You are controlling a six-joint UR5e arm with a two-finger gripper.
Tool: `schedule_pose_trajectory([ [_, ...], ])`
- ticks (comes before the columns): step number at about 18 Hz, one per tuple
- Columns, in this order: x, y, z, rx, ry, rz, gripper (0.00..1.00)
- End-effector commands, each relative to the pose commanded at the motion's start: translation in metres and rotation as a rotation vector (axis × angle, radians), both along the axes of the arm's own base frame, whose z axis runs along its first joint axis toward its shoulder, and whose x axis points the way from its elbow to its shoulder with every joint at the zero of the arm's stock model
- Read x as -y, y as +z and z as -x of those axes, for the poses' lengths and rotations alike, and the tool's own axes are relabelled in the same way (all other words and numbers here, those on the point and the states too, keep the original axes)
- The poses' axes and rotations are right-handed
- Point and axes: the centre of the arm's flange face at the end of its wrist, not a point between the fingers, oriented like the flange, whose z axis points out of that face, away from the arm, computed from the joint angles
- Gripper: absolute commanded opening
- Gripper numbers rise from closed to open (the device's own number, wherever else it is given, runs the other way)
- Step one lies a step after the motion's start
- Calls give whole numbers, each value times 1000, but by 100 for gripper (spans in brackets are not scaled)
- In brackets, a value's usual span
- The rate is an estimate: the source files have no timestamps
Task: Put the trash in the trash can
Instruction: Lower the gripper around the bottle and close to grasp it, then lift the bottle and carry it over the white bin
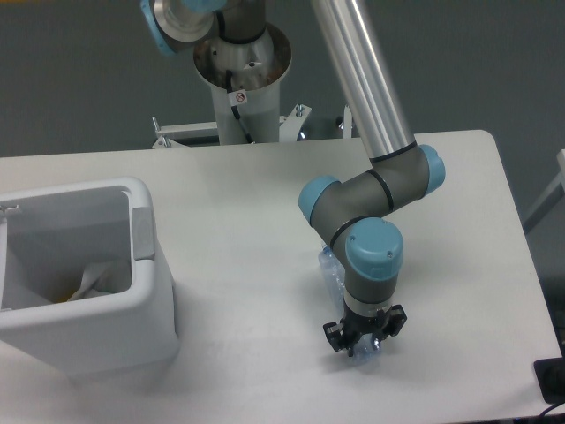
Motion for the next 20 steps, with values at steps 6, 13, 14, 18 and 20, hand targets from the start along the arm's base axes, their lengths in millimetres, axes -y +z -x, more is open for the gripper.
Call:
schedule_pose_trajectory([
  [6, -1, 132, -5, -85, 29, -208, 53],
  [13, -17, 325, -52, -86, 66, -612, 54],
  [14, -17, 349, -69, -79, 30, -660, 54],
  [18, -26, 404, -144, -44, -166, -780, 54],
  [20, -35, 409, -175, -35, -225, -785, 54],
])
